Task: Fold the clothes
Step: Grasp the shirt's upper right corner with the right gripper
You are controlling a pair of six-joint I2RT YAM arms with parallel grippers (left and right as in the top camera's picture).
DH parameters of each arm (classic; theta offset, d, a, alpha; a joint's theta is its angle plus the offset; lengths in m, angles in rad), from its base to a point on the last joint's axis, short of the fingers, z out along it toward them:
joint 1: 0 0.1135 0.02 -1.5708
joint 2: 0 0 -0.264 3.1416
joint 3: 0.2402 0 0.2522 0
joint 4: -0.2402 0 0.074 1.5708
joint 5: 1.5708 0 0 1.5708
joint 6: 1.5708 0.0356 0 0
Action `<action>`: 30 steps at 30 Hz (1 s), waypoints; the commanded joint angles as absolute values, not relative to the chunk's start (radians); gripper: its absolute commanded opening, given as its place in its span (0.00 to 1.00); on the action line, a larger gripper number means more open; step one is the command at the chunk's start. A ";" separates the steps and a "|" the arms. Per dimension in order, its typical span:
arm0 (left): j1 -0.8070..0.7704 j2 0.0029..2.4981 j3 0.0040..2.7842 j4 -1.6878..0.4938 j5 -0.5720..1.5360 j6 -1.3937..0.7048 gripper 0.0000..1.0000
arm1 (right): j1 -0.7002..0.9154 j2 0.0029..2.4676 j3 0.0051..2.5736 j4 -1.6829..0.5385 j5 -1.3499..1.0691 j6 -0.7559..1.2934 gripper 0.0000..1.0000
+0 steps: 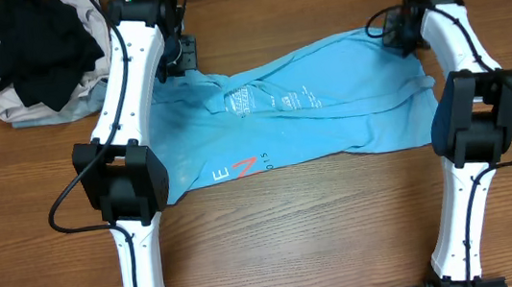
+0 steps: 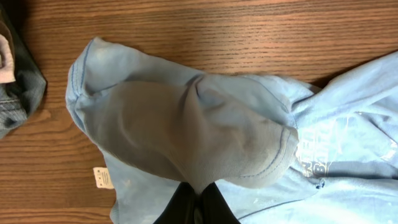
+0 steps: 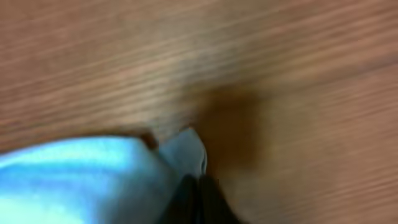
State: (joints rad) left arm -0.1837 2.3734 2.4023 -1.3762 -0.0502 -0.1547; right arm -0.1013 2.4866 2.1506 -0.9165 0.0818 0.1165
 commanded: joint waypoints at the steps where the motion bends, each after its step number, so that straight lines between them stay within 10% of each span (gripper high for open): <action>1: -0.181 2.367 2.424 -1.370 -0.064 -0.142 0.04 | -0.097 2.490 2.325 -1.061 0.069 0.130 0.04; 6: -0.161 2.367 2.424 -1.362 -0.057 -0.143 0.04 | -0.097 2.490 2.373 -1.084 0.060 0.130 0.08; 10: -0.157 2.367 2.424 -1.366 -0.051 -0.143 0.04 | -0.097 2.503 2.368 -1.066 0.042 0.126 0.45; 30: -0.157 2.367 2.424 -1.372 -0.052 -0.142 0.04 | -0.094 2.611 2.308 -0.949 0.007 0.100 0.54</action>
State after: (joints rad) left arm -0.1600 2.3734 2.4023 -1.3693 -0.0498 -0.1547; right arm -0.0975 2.6183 2.3459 -0.9440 0.0090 0.1040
